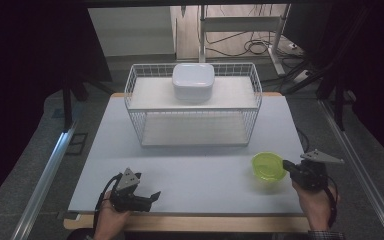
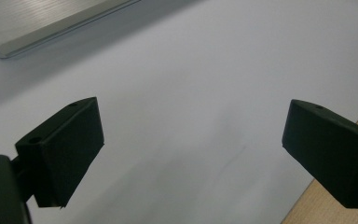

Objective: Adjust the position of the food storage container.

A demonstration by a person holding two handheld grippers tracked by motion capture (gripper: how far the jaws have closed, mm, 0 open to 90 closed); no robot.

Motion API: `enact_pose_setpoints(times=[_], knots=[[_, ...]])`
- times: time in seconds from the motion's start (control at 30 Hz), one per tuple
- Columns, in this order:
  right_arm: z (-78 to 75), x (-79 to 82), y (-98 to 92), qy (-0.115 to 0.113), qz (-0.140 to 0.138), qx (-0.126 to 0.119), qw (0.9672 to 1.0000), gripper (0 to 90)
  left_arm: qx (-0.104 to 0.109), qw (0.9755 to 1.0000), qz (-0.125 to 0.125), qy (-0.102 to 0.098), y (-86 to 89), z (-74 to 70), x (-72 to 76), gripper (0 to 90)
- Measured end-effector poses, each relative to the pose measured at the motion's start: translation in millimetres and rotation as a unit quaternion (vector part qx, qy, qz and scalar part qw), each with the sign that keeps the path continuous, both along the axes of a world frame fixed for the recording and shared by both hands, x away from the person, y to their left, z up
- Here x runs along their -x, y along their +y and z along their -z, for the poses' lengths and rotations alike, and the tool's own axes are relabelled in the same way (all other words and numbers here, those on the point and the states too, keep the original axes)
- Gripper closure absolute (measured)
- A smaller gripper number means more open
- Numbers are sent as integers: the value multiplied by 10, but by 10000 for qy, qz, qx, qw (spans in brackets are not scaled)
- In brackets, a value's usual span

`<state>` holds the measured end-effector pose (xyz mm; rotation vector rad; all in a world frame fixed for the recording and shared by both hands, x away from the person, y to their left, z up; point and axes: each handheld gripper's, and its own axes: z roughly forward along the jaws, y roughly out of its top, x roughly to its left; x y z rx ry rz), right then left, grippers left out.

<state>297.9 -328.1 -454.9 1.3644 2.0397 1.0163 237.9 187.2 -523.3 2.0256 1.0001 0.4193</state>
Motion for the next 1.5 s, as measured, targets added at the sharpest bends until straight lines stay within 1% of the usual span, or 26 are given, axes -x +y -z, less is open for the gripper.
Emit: enact_pose_setpoints(times=[0.1, 0.23, 0.37, 0.47, 0.7, 0.77, 0.93, 1.23, 1.5], knots=[[22, -42, -64, -37, 166, 58, 9998, 890, 35, 10000, 12, 50, -1, 8, -8, 52], [75, -115, -141, 14, 297, 58, 9995, 890, 23, 10000, 31, 72, -8, 14, -11, 53], [119, -166, -199, 111, 366, 27, 9993, 891, 41, 9999, 58, 106, -14, 21, -15, 55], [162, -191, -200, 226, 377, 48, 9990, 892, 41, 9999, 77, 126, -19, 24, -14, 57], [200, -207, -145, 346, 315, 89, 9989, 892, 64, 9999, 82, 138, -16, 25, -15, 57], [208, -204, -125, 380, 314, 140, 9987, 892, 68, 9998, 84, 142, -17, 27, -16, 58], [220, -194, -75, 454, 266, 132, 9985, 891, 72, 9998, 88, 154, -20, 30, -17, 58], [234, -173, 147, 523, -24, 186, 9985, 880, 62, 9998, 104, 170, -22, 35, -22, 58], [255, -152, 329, 591, -259, 178, 9978, 875, 57, 9997, 104, 197, -22, 42, -26, 58]])
